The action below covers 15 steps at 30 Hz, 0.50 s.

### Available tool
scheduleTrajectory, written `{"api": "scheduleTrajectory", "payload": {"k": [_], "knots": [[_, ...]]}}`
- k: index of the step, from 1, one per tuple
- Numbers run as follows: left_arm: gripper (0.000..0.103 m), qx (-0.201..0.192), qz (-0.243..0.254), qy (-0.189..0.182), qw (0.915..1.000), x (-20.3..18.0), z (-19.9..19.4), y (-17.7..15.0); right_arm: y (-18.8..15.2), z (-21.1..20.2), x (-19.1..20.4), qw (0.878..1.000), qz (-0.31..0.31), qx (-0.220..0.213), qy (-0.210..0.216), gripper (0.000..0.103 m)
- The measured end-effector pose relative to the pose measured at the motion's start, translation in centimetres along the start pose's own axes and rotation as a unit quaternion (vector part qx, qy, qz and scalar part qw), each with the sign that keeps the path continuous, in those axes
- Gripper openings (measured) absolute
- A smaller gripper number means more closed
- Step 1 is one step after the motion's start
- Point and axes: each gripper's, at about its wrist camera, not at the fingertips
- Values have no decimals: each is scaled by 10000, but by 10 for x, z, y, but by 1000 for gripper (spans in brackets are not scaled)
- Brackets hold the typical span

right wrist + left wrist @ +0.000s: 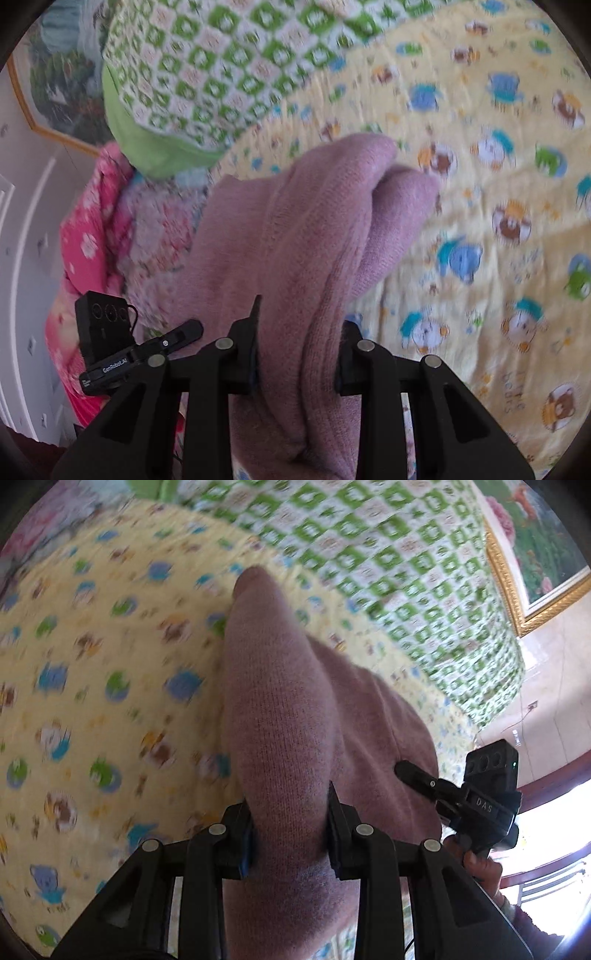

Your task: Fold small clothes

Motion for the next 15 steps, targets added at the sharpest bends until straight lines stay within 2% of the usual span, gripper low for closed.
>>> {"api": "scheduleTrajectory", "payload": {"k": [5,11,13,15], "knots": [[31,46,-157,68,9998,21,9,-17,0,4,-15,9999,97,24,-70,30],[35,58,177,360,9992,21,23,-22,0,16,-17,9992,-129,95,-367,32],[37,61,180,367,9991,23,26,-22,0,19,-20,9991,-110,101,-406,36],[43,73,207,421,9989,24,28,-22,0,19,-20,9988,-92,100,-460,42]]}}
Point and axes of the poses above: each gripper's, at about its wrist camera, not at the fingertips, and z roughly the way its jaws point, x to its left, y to its top, and after that the axes turned 9 degrees about -x, right-handed
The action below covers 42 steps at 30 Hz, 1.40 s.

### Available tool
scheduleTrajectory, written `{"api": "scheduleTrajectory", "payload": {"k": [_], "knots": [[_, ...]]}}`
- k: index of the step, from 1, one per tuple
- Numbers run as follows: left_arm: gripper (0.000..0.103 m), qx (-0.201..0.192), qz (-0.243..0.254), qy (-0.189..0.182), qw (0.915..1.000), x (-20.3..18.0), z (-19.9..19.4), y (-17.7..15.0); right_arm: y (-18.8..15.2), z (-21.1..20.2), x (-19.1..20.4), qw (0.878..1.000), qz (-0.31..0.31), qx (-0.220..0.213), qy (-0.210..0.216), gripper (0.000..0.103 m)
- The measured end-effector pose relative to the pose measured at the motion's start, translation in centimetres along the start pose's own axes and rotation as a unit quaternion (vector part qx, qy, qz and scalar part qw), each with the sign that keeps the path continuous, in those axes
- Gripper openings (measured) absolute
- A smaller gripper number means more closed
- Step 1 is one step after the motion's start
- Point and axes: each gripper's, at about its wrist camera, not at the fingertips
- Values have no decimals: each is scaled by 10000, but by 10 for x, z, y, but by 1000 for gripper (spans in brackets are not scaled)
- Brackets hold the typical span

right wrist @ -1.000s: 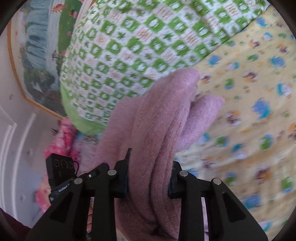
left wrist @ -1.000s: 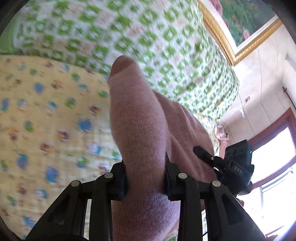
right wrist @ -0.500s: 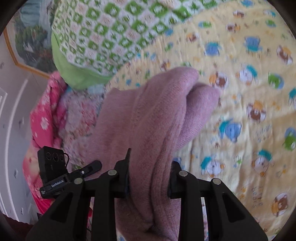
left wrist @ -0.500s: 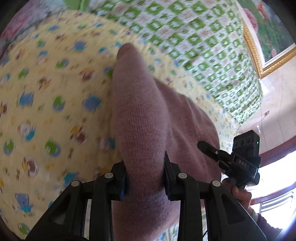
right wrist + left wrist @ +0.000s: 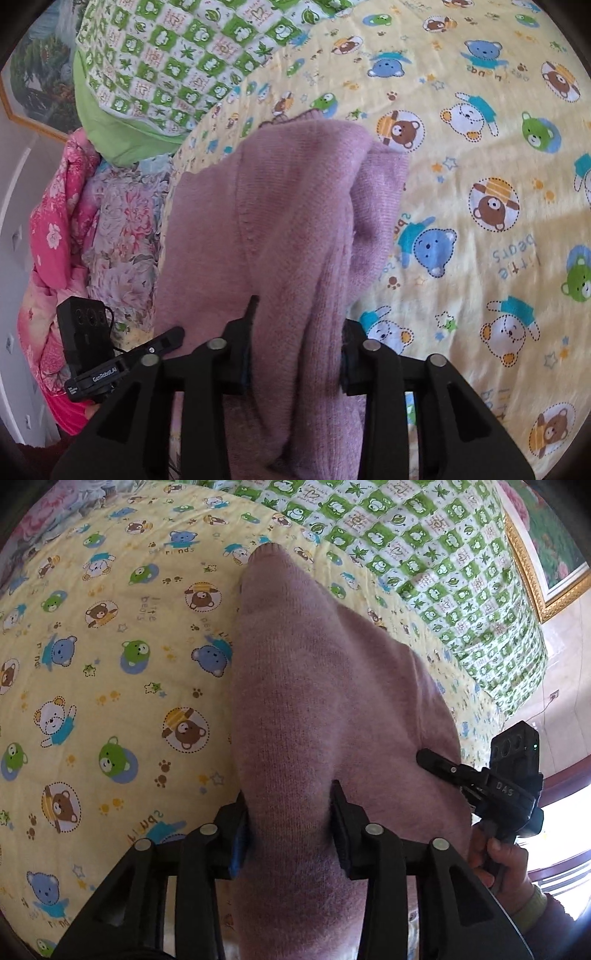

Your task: Fold small clothes

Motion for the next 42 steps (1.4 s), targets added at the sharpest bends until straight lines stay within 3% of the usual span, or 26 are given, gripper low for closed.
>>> {"api": "scheduleTrajectory", "payload": {"k": [4,10,16,23,31,36,37,39,42], "knots": [[53,129,-104,85,9998,1,-3,1,-2,-11,-1,9998,134,-90,-73,52],[55,83,205,333,9992,-6,-38,-9,-16,-75,13,9979,184,-611,-78,53],[55,307,320,339,9984,5,-68,-44,-55,-108,26,9971,-176,-685,-278,53],[55,534,220,375,9976,13,-63,-64,-65,-89,37,9978,-253,-523,-319,53],[55,622,432,334,9966,-1,-50,-56,-49,-63,29,9988,224,-397,-172,53],[55,784,461,361,9952,-3,-36,-61,-37,-45,10,9957,870,-320,68,53],[55,784,459,365,9952,-3,-34,-62,-36,-43,8,9953,898,-332,104,46],[47,779,526,345,9950,-5,-32,-65,-33,-41,10,9968,753,-255,16,16],[37,748,716,338,9941,-13,-34,-65,-24,-61,25,9982,319,-509,82,11]]}}
Point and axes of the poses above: each gripper's, at about its wrist camera, not at the fingertips, and z roughly the way its jaws point, x to its left, y to its top, and after that the axes turned 9 degrees about -x, right-handed
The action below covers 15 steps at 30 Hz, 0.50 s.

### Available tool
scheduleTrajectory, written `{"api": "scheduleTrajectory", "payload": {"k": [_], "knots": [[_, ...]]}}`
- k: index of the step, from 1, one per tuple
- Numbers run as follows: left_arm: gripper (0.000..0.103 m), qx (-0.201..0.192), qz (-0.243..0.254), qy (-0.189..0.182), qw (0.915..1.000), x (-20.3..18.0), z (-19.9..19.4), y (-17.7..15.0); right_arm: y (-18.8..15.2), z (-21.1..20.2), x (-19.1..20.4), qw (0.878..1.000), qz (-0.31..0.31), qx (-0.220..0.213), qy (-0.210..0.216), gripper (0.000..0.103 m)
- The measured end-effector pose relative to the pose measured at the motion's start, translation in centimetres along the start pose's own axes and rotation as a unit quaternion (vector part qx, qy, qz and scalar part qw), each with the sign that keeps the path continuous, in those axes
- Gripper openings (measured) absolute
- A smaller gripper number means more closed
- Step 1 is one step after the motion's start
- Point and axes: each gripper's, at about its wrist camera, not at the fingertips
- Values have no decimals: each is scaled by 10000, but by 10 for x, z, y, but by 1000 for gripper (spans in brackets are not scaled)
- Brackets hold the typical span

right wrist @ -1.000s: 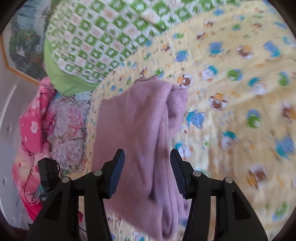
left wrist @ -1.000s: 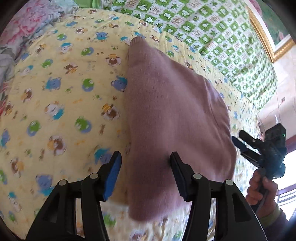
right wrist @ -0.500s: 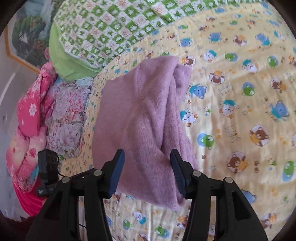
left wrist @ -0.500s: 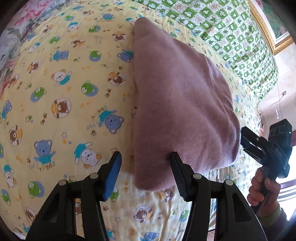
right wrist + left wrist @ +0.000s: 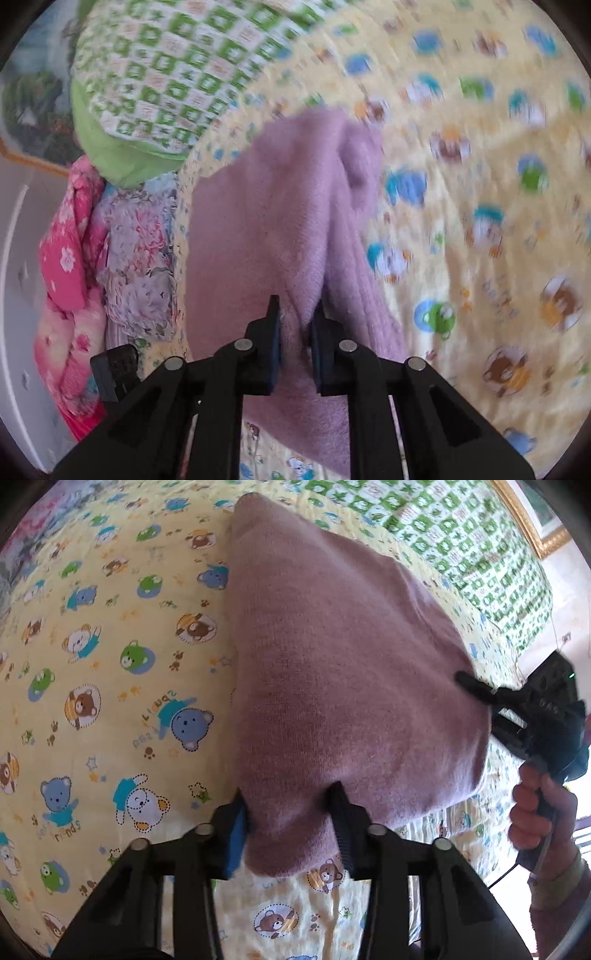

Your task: Fold small clothes

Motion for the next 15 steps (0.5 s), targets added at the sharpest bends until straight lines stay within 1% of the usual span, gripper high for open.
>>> {"api": "scheduleTrajectory", "payload": {"k": [1,2,5,7,9,10,12,15], "knots": [[37,-11,62,-9,10000,-2,-2,0,3,-7,6,9998,-179,-97,4,11],[36,-13,124,-7,9999,-4,-2,0,5,-11,9,9992,-375,-112,-85,10],[36,56,236,35,9997,-6,2,-3,0,3,-3,9969,-580,170,-495,10],[36,130,155,32,9998,-5,8,-7,-11,15,-13,9961,-588,318,-580,11],[36,159,26,-19,9999,0,12,-9,-16,14,-19,9975,-428,210,-518,16],[36,164,-45,-73,9998,3,12,-10,-16,11,-20,9980,-354,169,-491,22],[38,174,-122,-130,9997,6,10,-11,-17,1,-16,9979,-313,130,-561,27],[38,160,-101,-117,9998,7,7,-13,-22,-23,0,9951,-719,-113,-676,27]]}}
Point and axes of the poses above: each gripper's, at about its wrist camera, not at the fingertips, and z roughly the way its jaws point, x to its left, y to its top, and after that the axes turned 9 degrees about -x, right-handed
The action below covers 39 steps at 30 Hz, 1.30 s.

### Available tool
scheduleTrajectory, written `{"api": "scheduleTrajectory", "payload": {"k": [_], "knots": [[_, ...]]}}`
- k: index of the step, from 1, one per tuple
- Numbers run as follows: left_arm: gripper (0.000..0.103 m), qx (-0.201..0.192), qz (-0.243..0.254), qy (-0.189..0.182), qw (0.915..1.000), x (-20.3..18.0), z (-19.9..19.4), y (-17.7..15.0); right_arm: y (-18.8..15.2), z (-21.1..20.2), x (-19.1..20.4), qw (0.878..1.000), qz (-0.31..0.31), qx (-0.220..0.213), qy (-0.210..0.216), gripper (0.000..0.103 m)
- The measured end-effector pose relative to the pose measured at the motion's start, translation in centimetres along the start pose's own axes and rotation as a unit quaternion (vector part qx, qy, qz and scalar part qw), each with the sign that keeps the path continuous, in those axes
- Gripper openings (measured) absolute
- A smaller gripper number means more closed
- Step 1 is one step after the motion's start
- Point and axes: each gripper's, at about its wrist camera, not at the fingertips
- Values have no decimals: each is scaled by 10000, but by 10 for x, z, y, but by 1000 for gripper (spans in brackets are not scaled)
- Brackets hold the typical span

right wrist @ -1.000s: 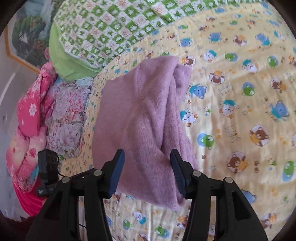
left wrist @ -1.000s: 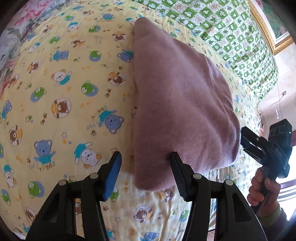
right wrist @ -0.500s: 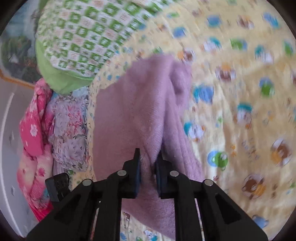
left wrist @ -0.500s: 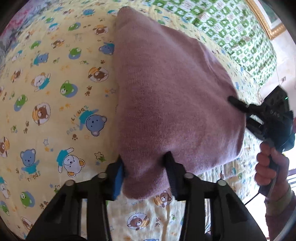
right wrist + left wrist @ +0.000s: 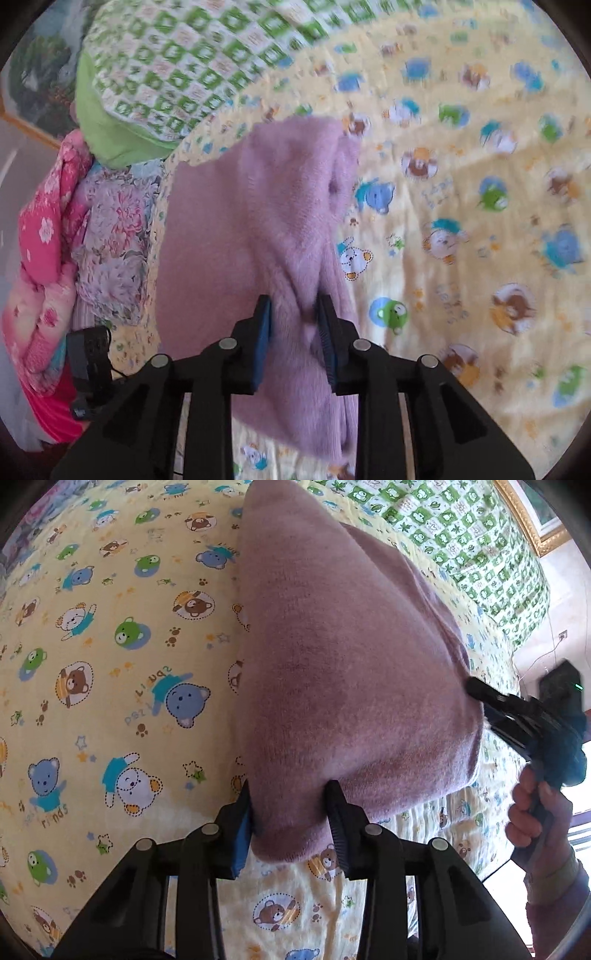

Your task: Fold small clothes

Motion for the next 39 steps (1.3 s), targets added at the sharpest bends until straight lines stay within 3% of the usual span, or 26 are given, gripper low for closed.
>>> {"api": "scheduleTrajectory", "payload": {"k": [4,6,7,10,13,16,17,18,21,22,32,39], "knots": [[38,-16,-27,21,10000,-1,-1,-2,-25,-28,41,9953,-930,-253,27,27],[39,-11,-34,37,10000,0,-2,-2,-39,-21,46,9934,-1144,13,26,27],[39,-5,-38,40,10000,1,-1,-2,-46,-11,43,9923,-1209,211,-180,27],[41,10,-31,61,10000,2,0,-5,-58,15,10,9915,-908,598,-717,24],[47,37,-10,147,9999,3,-1,-7,-58,12,-5,9956,-474,538,-603,23],[49,-143,182,326,9992,-3,-14,-11,-58,-7,8,9961,-642,377,-465,26],[55,-232,294,487,9981,-7,-20,-13,-58,-13,11,9959,-719,309,-450,27],[59,-312,359,583,9972,-9,-25,-16,-59,-19,16,9955,-802,223,-457,33],[70,-553,457,885,9935,-14,-39,-24,-67,-35,29,9942,-970,-87,-460,69],[70,-604,467,928,9928,-15,-41,-27,-70,-39,33,9933,-1046,-199,-453,72],[78,-1355,839,1564,9747,-36,-73,-75,-99,-38,63,9830,-1732,-169,-581,75],[82,-1659,697,1830,9665,-38,-86,-96,-111,-46,72,9810,-1825,-184,-635,82]]}}
Point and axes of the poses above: each gripper's, at about its wrist camera, not at the fingertips, and z roughly the way its jaws point, x to its left, y to its top, and after that the axes turned 9 degrees about -x, right-handed
